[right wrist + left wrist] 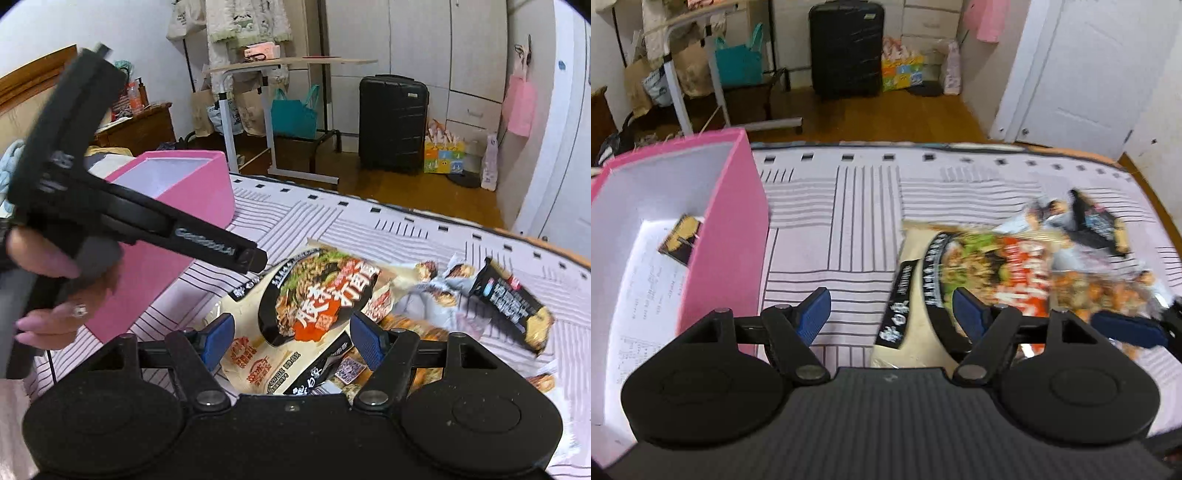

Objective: Organize snacks
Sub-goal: 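Move the left tool to the noodle bag and grip its edge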

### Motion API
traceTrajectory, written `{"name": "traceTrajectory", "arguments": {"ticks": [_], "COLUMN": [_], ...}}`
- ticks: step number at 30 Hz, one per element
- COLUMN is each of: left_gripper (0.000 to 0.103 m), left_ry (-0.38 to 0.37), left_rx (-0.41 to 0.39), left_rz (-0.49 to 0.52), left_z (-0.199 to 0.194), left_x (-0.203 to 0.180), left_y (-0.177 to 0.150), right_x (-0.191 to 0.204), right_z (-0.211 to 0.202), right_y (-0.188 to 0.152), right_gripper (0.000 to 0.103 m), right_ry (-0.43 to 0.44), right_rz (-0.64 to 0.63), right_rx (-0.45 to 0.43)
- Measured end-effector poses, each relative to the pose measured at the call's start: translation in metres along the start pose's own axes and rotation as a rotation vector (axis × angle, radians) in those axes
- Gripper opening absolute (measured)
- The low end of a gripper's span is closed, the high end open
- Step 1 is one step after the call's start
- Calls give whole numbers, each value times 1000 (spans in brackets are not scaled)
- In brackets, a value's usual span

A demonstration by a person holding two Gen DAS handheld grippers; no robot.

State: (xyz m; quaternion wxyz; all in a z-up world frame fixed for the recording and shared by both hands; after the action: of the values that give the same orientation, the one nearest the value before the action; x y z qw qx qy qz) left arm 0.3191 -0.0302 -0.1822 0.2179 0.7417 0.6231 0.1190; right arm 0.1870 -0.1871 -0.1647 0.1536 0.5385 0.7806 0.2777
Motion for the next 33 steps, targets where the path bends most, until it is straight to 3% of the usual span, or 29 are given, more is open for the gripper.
{"name": "traceTrajectory", "arguments": {"ticks": [5, 15, 21, 23, 30, 33], "left_gripper": [72, 73, 70, 68, 68, 68], "left_ry": [-31, -136, -306, -399, -421, -422], "left_rx": [75, 114, 205, 245, 276, 293], "left_rz": [-62, -169, -281, -298, -178, -97], "left_z": [35, 50, 57, 58, 47, 40], "left_x": [9, 20, 20, 14, -14, -30], "left_y": [-3, -3, -11, -15, -29, -36], "right_x": [-7, -13, -9, -7, -10, -8], "right_z": [25, 33, 34, 34, 27, 23], "right_y": [-9, -10, -11, -11, -12, -15], "right_gripper": [74, 73, 73, 73, 74, 86], "right_ry": [-9, 19, -14, -27, -82, -77], "right_rz": [16, 17, -15, -23, -25, -15], "right_rx": [20, 20, 24, 26, 28, 43]}}
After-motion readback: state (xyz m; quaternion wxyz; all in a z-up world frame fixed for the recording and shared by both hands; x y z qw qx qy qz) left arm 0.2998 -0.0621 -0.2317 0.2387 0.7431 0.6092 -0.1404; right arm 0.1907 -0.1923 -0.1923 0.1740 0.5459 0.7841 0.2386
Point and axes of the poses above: each gripper's, at about its wrist camera, not at the fingertips, and z roughly the way its jaws point, x to its left, y to its top, the point moved 8 cm from there along z, roughly the way its jaws point, and after that the axes turned 9 degrees about x, right-handed, at the moved point
